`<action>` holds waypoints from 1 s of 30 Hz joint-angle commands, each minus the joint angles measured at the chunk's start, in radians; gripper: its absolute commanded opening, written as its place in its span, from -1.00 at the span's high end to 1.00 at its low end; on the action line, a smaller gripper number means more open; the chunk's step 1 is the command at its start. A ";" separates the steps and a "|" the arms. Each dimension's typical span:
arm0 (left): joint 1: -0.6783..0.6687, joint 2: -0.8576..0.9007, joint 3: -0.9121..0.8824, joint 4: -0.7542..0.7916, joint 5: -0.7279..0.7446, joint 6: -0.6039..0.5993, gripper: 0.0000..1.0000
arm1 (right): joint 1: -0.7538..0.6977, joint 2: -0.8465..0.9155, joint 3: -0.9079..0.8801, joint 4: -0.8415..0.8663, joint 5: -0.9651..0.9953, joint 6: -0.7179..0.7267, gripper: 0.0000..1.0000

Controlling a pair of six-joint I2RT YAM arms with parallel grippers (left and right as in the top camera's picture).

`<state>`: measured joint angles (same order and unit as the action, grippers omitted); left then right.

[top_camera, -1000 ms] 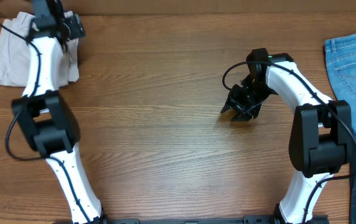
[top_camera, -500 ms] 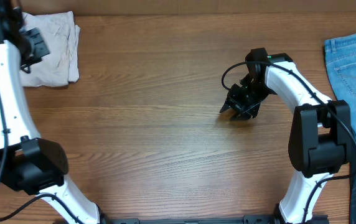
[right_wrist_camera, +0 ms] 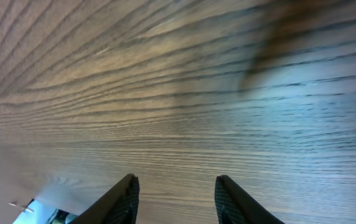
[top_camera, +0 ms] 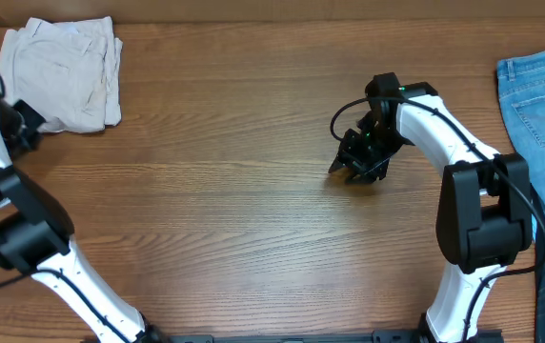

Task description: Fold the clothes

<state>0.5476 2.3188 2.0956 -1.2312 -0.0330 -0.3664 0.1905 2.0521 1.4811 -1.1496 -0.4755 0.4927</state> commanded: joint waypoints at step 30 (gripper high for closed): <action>-0.027 0.132 -0.008 0.265 0.056 -0.175 0.92 | 0.011 -0.037 0.018 0.000 -0.011 0.001 0.11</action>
<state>0.5365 2.4485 2.0819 -0.9714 0.0158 -0.4881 0.1982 2.0521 1.4811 -1.1542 -0.4755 0.4938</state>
